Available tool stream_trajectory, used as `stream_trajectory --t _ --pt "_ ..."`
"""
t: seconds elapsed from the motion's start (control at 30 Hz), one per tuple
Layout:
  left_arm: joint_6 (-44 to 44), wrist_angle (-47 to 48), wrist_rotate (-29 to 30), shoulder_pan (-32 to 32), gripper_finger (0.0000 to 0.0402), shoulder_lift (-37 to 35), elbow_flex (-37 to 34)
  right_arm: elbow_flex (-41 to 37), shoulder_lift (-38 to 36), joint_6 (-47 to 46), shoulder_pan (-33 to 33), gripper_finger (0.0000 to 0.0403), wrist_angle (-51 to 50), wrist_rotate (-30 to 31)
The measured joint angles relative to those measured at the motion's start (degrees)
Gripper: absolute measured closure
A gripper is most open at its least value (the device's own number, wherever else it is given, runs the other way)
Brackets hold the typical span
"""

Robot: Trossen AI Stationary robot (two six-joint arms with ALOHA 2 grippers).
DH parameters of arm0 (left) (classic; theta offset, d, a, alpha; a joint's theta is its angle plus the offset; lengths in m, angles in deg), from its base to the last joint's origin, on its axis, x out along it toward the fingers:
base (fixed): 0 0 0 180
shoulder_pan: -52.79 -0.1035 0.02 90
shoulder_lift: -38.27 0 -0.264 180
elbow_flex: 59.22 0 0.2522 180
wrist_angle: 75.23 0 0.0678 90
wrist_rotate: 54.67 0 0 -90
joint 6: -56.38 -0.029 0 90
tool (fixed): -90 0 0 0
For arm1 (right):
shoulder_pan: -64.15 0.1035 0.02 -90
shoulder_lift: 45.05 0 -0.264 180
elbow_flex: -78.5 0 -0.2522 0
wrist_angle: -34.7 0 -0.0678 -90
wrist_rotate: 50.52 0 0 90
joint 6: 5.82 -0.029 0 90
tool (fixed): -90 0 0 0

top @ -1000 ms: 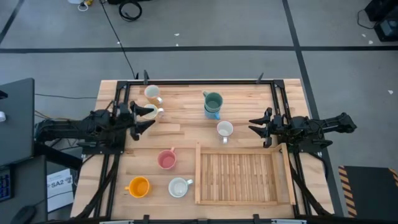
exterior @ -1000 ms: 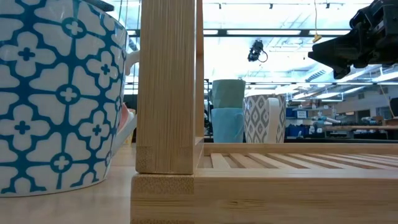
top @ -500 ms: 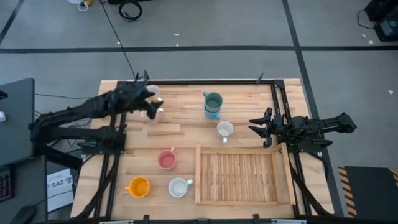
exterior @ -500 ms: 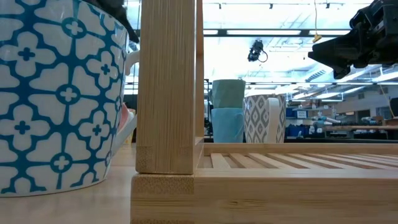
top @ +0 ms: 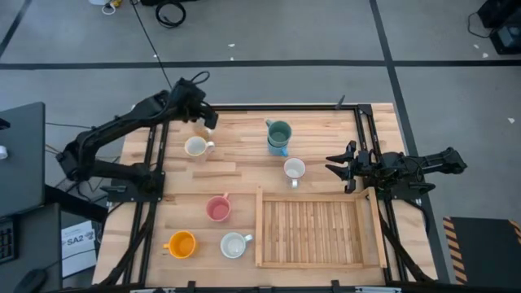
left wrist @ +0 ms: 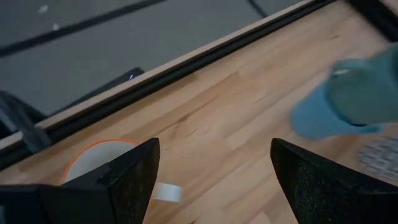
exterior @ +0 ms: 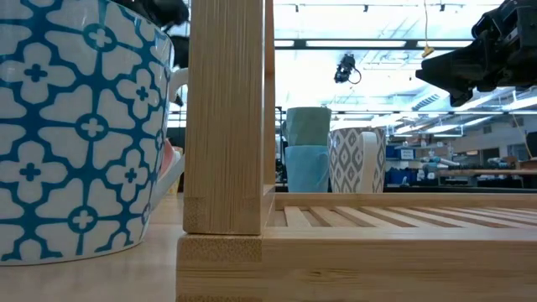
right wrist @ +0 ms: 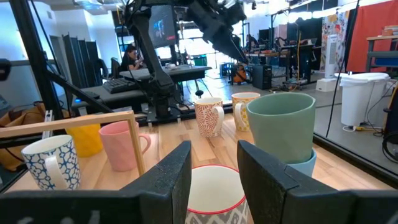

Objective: Place coffee mugs
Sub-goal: Put the orange patterned mug on the shelf

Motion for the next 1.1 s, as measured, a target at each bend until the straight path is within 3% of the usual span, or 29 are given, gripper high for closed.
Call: stream_trajectory --t 0.4,0.67,1.1 --pt "-0.1 0.8 -0.2 -10.7 0.0088 6.7 0.0 0.0 0.0 0.0 0.0 0.0267 0.0 0.0" --pt "-0.2 9.6 3.2 -16.3 0.0088 6.6 0.1 0.0 0.0 0.0 0.0 0.0267 0.0 0.0" --pt "-2.1 9.3 2.1 -18.6 0.0088 8.3 -3.1 0.0 0.0 0.0 0.0 0.0267 0.0 0.0"
